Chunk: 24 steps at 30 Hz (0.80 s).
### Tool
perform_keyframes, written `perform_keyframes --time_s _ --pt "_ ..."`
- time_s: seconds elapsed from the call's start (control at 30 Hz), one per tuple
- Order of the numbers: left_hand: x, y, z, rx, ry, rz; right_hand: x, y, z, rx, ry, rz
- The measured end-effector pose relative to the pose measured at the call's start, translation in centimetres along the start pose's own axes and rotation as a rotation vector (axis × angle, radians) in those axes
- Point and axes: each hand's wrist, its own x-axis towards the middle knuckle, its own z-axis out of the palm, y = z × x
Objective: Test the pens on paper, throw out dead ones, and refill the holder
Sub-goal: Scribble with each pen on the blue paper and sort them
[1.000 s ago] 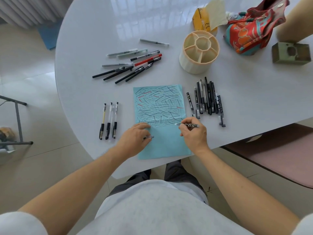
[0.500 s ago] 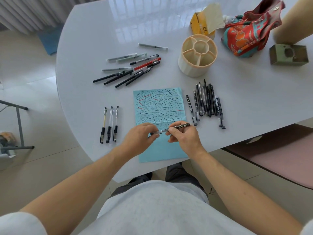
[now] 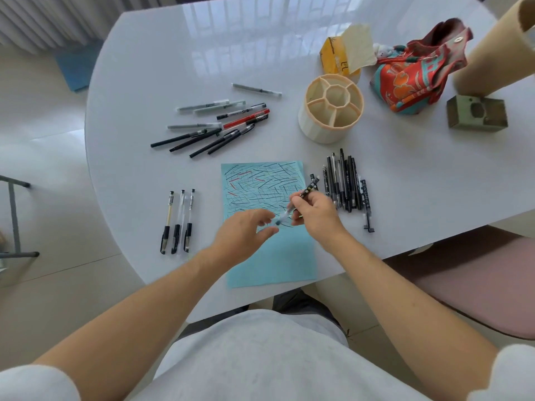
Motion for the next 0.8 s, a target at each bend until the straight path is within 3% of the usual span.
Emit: perform_keyframes --time_s 0.17,0.27,0.4,0.57,0.8 --pt "0.3 -3.4 -0.3 0.174 0.078 -0.060 4.4 -0.1 -2.8 -0.733 0.042 -0.068" --pt "-0.1 -4.9 -0.4 0.320 0.011 -0.083 5.3 1.2 -3.2 -0.919 0.037 -0.112" --pt "-1.1 -6.0 -0.3 0.411 -0.046 -0.080 5.7 1.6 -3.7 -0.993 0.112 -0.122" --pt "-1.6 -6.2 -0.2 0.398 0.000 -0.086 7.0 -1.2 -2.4 -0.946 0.180 -0.195" --pt "-2.1 -6.0 -0.1 0.352 0.023 -0.099 14.1 -8.9 6.9 -0.916 -0.033 -0.588"
